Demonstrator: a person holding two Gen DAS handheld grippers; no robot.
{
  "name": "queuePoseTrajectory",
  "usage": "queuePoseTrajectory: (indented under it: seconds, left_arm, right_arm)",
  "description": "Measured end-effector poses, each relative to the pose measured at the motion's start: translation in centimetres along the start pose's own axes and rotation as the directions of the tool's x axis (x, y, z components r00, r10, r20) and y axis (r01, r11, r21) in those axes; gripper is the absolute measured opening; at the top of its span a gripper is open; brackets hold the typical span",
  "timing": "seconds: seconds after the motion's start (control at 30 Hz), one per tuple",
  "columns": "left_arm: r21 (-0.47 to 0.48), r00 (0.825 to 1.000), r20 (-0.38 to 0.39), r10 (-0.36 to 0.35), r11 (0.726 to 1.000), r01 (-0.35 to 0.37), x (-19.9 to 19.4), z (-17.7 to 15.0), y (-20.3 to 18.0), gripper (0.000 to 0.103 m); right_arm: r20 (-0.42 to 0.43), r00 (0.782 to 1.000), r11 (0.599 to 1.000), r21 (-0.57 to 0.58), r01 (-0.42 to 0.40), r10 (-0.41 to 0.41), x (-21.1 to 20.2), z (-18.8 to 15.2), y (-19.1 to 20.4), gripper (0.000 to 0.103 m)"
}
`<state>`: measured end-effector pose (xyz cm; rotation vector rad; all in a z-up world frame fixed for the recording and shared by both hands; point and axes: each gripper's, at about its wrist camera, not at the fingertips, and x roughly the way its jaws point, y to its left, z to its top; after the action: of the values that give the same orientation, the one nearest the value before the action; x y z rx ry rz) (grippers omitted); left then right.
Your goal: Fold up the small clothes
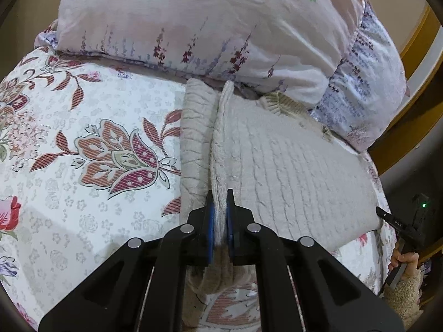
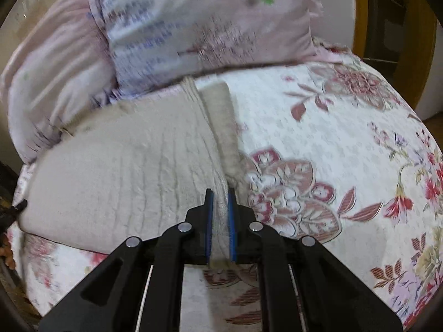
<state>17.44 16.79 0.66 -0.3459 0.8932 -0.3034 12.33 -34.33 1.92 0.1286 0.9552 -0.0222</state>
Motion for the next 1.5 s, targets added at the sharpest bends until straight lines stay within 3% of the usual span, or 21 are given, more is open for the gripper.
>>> queuePoseTrajectory:
  seconds: [0.13,0.23,0.3,0.37,0.5,0.7,0.8,1.03,1.13,1.23,1.4,1.43,1.5]
  left_arm:
    - [0.016,1.0,-0.005,0.011,1.0,-0.011,0.1,0.2,-0.3,0.007]
    - [0.026,1.0,0.011,0.02,0.999,-0.02,-0.7,0.3,-0.5,0.014]
    - [0.054,0.996,0.069,0.061,0.996,-0.065,-1.7,0.4,-1.1,0.036]
    - [0.096,0.984,0.155,0.083,0.99,-0.098,-2.9,0.4,-2.4,0.048]
    - [0.205,0.981,0.189,0.041,0.976,-0.08,-3.0,0.3,-5.3,0.057]
    - [0.254,0.992,0.101,0.077,0.962,-0.101,0.4,-0.1,-6.8,0.057]
    - [0.227,0.994,0.047,0.103,0.968,-0.111,1.7,-0.5,-6.1,0.057]
    - [0.234,0.993,0.044,0.107,0.965,-0.114,1.9,-0.9,-5.8,0.058]
    - [0.234,0.994,0.046,0.097,0.967,-0.105,2.0,-1.0,-5.8,0.061]
    - [0.236,0.995,0.043,0.091,0.967,-0.099,2.0,-1.0,-5.9,0.062]
    - [0.078,0.997,0.069,-0.018,0.997,0.013,-0.3,0.5,-3.7,0.062]
    - [0.045,0.996,0.089,-0.032,0.999,0.028,-1.0,0.9,-3.1,0.062]
    - [-0.029,0.993,0.114,-0.032,0.999,0.036,-1.8,1.8,-1.4,0.065]
  right_arm:
    - [0.019,1.0,1.0,-0.002,0.01,-0.01,-0.8,0.7,0.5,0.016]
    - [0.092,0.996,1.0,-0.006,-0.006,0.007,-2.5,1.7,1.1,0.027]
    - [0.12,0.992,0.999,-0.048,-0.023,0.029,-3.1,2.5,2.2,0.028]
    - [0.121,0.992,0.995,-0.091,-0.038,0.049,-3.1,3.1,3.5,0.028]
    - [0.086,0.993,0.984,-0.168,-0.067,0.082,-1.8,3.7,6.4,0.028]
    - [0.062,0.992,0.966,-0.243,-0.091,0.109,-0.2,4.2,9.6,0.033]
    - [-0.024,0.999,0.956,-0.291,-0.033,0.028,3.6,4.0,10.5,0.032]
    - [0.051,0.996,0.962,-0.267,-0.061,0.077,1.6,4.3,10.8,0.03]
    - [-0.008,1.0,0.957,-0.289,-0.024,0.023,3.0,3.4,10.7,0.03]
    - [0.009,1.0,0.955,-0.294,-0.025,0.029,3.3,3.1,10.4,0.031]
    - [-0.01,1.0,0.962,-0.273,-0.015,0.013,3.1,3.6,10.5,0.037]
    - [-0.001,1.0,0.966,-0.258,-0.021,0.022,2.7,3.8,10.6,0.043]
    - [0.015,0.998,0.968,-0.243,-0.059,0.065,2.1,4.1,10.9,0.046]
